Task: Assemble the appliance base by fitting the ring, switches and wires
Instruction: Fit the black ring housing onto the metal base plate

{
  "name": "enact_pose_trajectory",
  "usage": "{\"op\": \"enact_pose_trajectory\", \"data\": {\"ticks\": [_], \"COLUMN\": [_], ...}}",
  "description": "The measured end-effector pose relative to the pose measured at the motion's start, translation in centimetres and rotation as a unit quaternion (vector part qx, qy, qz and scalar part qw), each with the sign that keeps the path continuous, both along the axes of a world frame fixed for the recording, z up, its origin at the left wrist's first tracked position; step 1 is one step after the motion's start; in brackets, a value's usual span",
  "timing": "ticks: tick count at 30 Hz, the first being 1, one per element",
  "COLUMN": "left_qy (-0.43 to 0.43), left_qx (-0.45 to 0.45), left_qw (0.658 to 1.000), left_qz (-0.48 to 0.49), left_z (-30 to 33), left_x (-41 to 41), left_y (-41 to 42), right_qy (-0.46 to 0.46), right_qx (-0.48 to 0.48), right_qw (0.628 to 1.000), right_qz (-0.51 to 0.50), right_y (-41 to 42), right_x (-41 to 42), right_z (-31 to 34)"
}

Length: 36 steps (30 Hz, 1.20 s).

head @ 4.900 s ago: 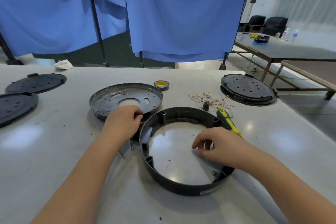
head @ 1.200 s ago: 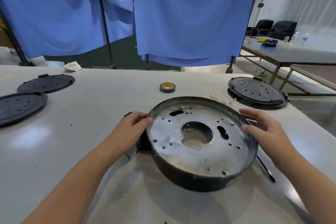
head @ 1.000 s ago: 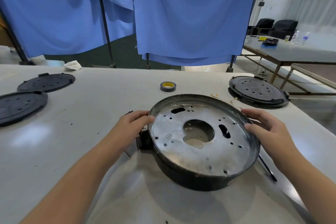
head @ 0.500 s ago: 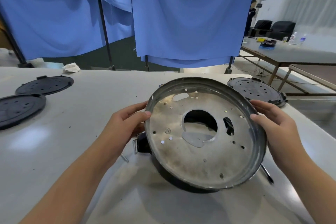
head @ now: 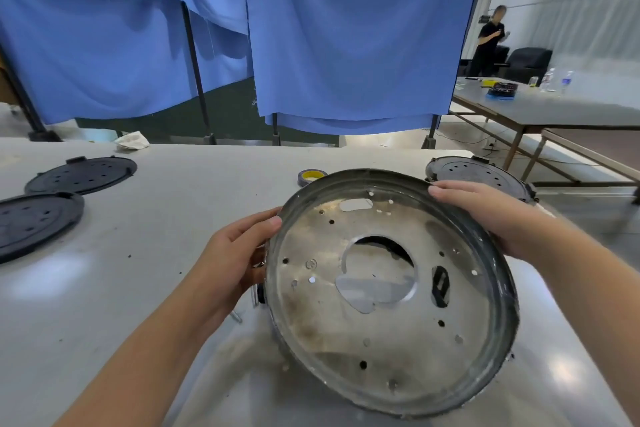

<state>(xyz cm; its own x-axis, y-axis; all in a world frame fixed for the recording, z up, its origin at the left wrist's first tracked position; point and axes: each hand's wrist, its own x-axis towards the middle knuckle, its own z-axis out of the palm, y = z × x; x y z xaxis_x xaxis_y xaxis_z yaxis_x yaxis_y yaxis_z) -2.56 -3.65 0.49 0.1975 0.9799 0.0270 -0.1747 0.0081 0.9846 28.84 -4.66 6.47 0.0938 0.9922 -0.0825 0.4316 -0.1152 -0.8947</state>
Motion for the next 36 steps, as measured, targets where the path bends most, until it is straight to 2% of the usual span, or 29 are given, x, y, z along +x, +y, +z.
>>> {"op": "enact_pose_trajectory", "data": {"ticks": [4,7,10,14,29,36], "left_qy": [-0.028,-0.071,-0.031,0.007,0.001,0.008], "left_qx": [-0.019,-0.044,-0.028,0.006,-0.007,-0.005], "left_qw": [0.999,0.996,0.998,0.997,0.999,0.999], "left_qz": [0.030,0.013,-0.037,-0.076,-0.047,-0.039], "left_z": [0.1,0.5,0.4,-0.1,0.1,-0.1], "left_x": [0.0,-0.1,-0.3,-0.3,-0.1,-0.5], "left_y": [0.2,0.5,0.5,0.1,0.0,0.4], "right_qy": [0.026,0.065,0.099,0.130,0.150,0.073], "right_qx": [0.023,0.028,0.055,0.071,0.054,0.103], "right_qw": [0.999,0.995,0.985,0.975,0.976,0.981], "right_qz": [-0.017,-0.074,-0.133,-0.164,-0.151,-0.146], "right_y": [0.0,-0.6,-0.8,-1.3,-2.0,-1.8], "right_x": [-0.8,-0.8,-0.4,-0.5,-0.8,-0.5], "right_z": [-1.3,-2.1,-2.7,-3.2,-3.0,-3.9]}}
